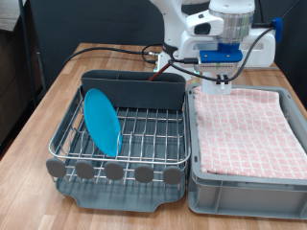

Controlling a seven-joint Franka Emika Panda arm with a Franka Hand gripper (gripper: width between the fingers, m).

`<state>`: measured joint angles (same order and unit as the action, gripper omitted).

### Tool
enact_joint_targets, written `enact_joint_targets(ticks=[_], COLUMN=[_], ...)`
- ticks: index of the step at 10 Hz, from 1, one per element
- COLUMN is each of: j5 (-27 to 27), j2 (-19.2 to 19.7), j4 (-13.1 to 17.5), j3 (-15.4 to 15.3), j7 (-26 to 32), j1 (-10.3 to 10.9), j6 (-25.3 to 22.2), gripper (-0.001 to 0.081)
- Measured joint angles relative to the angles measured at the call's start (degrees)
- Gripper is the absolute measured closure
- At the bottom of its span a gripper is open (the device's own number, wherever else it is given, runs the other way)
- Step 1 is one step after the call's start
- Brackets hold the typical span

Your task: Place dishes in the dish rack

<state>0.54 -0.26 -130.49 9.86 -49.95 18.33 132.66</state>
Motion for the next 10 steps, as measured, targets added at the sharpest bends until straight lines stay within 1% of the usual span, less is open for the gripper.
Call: enact_joint_targets(ticks=[2, 4, 7, 10], j5=[1.2, 1.3, 1.2, 0.8], j2=[3.0, 6.2, 9.9, 13.7], j4=[3.9, 8.0, 13.2, 19.6], j3=[1.2, 2.3, 3.0, 3.1], j7=[0.0, 0.7, 2.3, 4.6], j1=[-0.3, -0.5, -0.9, -1.7], j6=[0.0, 0.1, -0.4, -4.6], gripper=[0.0734, 0.0734, 0.0734, 0.0734])
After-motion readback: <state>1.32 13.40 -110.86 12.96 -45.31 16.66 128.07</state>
